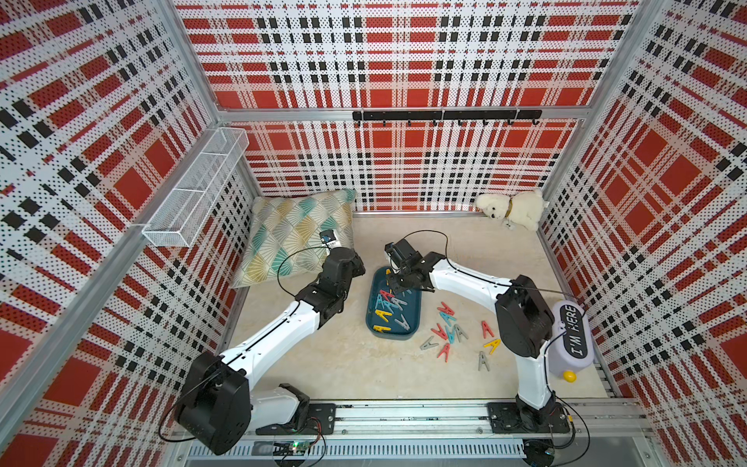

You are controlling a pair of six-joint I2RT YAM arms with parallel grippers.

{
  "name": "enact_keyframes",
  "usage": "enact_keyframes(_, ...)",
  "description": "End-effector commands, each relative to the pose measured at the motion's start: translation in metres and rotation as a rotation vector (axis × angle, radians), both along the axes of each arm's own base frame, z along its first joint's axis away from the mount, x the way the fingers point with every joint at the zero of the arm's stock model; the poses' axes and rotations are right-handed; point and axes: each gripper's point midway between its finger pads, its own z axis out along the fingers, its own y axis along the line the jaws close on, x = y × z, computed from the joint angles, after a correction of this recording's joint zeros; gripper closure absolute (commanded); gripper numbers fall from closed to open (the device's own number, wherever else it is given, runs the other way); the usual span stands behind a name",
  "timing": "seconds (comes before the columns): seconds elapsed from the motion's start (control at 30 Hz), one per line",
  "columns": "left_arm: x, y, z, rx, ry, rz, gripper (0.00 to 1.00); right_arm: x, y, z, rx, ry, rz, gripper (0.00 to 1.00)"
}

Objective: Put the clothespins into the storage box
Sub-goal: Place the clothespin in the storage box.

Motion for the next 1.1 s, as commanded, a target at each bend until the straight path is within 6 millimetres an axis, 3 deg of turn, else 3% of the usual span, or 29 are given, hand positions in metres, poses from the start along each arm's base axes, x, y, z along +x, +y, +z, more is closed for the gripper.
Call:
enact_keyframes(0.0,-0.002,0.004,0.016,-0.012,-0.028,0.015,0.71,0.006,0.005,-0.004,0.001,0.011,-0.015,0.94)
enact_keyframes(0.37,-0.006,0.009,0.019,-0.009,-0.033,0.025,0.70,0.008,0.021,-0.036,-0.009,0.074,-0.004,0.94)
enact_keyframes(0.73,-0.007,0.012,0.014,-0.008,-0.027,0.024,0.70,0.009,0.028,-0.054,0.007,0.096,-0.025,0.94)
enact_keyframes(0.93,-0.008,0.013,0.015,-0.012,-0.031,0.024,0.70,0.009,0.030,-0.053,0.007,0.091,-0.035,0.94)
enact_keyframes(1.07,-0.008,0.014,0.015,-0.012,-0.032,0.025,0.70,0.008,0.032,-0.041,0.005,0.065,-0.032,0.94)
